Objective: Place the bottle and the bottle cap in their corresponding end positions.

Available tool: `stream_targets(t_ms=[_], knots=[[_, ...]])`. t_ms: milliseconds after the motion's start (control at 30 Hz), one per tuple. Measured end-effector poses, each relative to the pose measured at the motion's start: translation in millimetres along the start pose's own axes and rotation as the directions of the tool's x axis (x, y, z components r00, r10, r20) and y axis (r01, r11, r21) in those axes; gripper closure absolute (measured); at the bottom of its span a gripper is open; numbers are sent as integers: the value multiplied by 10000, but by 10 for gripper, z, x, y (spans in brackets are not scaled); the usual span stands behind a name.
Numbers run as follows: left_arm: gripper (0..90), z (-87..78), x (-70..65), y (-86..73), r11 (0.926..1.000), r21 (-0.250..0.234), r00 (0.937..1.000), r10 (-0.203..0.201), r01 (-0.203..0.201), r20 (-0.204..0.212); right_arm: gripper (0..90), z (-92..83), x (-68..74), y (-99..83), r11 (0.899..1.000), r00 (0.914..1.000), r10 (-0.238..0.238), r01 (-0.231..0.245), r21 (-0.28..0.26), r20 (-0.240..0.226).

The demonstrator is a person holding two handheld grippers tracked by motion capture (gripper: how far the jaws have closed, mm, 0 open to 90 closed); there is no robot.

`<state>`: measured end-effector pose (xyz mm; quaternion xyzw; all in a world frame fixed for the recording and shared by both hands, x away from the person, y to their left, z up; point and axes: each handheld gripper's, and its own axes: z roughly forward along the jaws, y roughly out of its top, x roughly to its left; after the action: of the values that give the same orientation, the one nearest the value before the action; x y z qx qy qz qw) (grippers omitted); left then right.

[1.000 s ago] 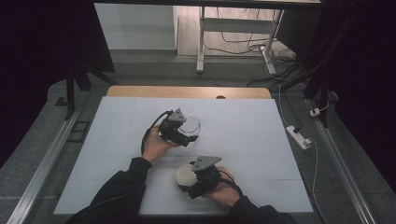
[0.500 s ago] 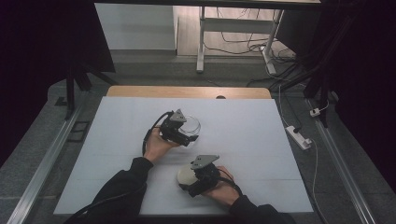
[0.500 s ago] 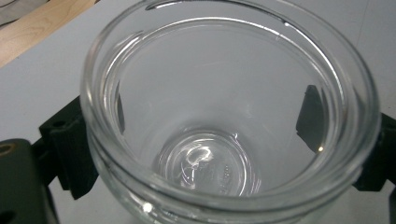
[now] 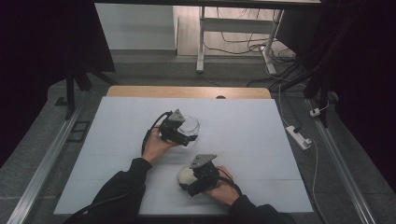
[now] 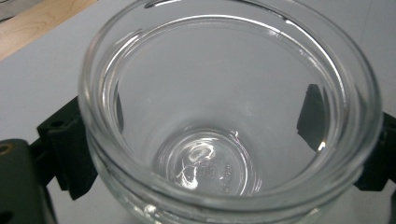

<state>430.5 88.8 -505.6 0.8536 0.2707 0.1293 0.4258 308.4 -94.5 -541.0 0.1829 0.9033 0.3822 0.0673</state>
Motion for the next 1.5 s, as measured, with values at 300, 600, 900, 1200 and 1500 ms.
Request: stream_targets(t_ms=[300, 600, 900, 1200, 1500], knots=[[33, 11, -24, 3, 9997, 226, 9999, -101, 102, -49, 52, -9, -15, -3, 9999, 9999, 109, -109, -81, -81], [0, -7, -38, -13, 9991, 420, 10000, -68, 68, -16, 23, -49, -2, 13, 9994, 9996, 225, -230, -264, -159], [0, -59, -54, -69, 9981, 601, 9999, -106, 110, -73, 15, -126, -18, 32, 9977, 9995, 321, -323, -599, -29], [0, -158, -78, -154, 9964, 791, 9996, -295, 296, -29, 12, -195, -25, 36, 9969, 9995, 317, -316, -719, 3], [0, -244, -125, -249, 9945, 947, 9989, -465, 458, 48, 0, -278, -51, 18, 9975, 9996, 226, -213, -667, 179]])
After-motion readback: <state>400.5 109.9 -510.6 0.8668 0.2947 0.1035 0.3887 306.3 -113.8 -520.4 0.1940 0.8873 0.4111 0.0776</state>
